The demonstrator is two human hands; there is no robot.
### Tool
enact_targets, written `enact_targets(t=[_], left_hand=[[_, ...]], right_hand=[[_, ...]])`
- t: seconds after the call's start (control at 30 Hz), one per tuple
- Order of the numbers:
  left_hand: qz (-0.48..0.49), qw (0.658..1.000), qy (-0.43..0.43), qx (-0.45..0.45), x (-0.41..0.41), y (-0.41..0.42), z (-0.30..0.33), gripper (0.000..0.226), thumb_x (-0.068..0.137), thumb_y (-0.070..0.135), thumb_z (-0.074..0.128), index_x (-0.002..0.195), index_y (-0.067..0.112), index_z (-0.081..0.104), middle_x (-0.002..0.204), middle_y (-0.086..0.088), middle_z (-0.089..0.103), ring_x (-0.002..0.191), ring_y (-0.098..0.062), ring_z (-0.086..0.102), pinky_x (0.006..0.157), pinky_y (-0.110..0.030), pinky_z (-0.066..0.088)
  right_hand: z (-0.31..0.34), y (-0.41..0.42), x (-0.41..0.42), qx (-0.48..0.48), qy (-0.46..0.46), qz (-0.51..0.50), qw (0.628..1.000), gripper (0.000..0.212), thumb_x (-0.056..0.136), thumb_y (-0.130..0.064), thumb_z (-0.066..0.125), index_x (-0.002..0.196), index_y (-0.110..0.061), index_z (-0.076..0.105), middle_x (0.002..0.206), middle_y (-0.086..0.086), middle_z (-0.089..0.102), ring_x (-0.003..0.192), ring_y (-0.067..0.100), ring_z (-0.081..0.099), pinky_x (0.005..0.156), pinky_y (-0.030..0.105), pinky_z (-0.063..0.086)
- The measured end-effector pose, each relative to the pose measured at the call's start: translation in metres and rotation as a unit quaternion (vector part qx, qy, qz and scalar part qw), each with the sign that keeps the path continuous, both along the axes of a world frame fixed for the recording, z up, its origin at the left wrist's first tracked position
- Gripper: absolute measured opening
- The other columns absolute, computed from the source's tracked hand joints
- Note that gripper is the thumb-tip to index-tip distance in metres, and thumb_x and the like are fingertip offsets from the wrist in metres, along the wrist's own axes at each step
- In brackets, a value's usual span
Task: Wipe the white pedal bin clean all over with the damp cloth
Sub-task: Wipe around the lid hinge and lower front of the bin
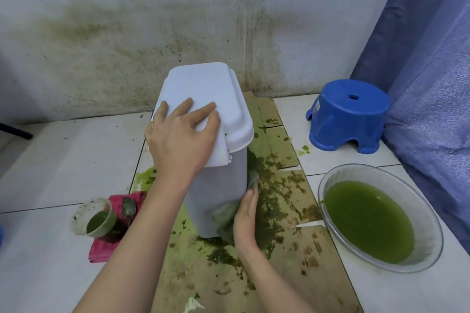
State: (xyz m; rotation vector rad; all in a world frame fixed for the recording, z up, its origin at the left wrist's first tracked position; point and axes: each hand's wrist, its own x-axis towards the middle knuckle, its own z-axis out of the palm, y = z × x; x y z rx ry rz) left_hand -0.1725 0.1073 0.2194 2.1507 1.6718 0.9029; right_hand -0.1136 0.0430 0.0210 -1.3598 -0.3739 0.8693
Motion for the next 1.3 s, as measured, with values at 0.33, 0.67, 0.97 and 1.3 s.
enact_targets(t=[0.33, 0.67, 0.97, 1.3], left_hand=[[-0.002, 0.999, -0.002, 0.043, -0.007, -0.021, -0.018, 0.045, 0.082, 0.059, 0.031, 0.115, 0.051, 0.061, 0.139, 0.012, 0.051, 0.14, -0.025, 0.026, 0.112, -0.049, 0.024], [-0.012, 0.999, -0.006, 0.036, -0.009, -0.023, -0.02, 0.041, 0.083, 0.057, 0.034, 0.115, 0.053, 0.059, 0.141, 0.013, 0.048, 0.142, -0.022, 0.022, 0.114, -0.048, 0.017], [-0.028, 0.996, -0.016, 0.081, -0.015, -0.021, -0.025, 0.05, 0.08, 0.062, 0.029, 0.112, 0.048, 0.064, 0.134, 0.01, 0.056, 0.138, -0.027, 0.032, 0.111, -0.052, 0.024], [-0.037, 0.913, -0.403, -0.056, -0.058, -0.038, -0.002, 0.032, 0.099, 0.041, 0.042, 0.126, 0.036, 0.057, 0.147, 0.013, 0.039, 0.137, -0.001, 0.027, 0.116, -0.037, 0.022]], right_hand=[[0.0, -0.013, 0.007, -0.219, 0.267, 0.009, 0.938, 0.051, 0.103, -0.011, 0.022, 0.148, -0.035, 0.018, 0.147, 0.006, 0.036, 0.13, 0.033, 0.039, 0.104, 0.043, 0.034], [0.061, -0.009, 0.013, -0.01, 0.036, -0.053, 0.998, 0.033, 0.099, -0.036, 0.04, 0.131, -0.044, 0.046, 0.134, -0.01, 0.049, 0.127, 0.015, 0.041, 0.107, 0.039, 0.036], [-0.015, -0.017, -0.001, -0.208, 0.232, -0.01, 0.95, 0.042, 0.102, -0.025, 0.034, 0.144, -0.02, 0.034, 0.141, 0.01, 0.044, 0.123, 0.032, 0.046, 0.107, 0.045, 0.037], [0.144, -0.06, 0.053, 0.033, 0.127, -0.047, 0.99, 0.031, 0.091, -0.043, 0.053, 0.111, -0.022, 0.065, 0.109, 0.002, 0.067, 0.101, 0.02, 0.063, 0.086, 0.039, 0.052]])
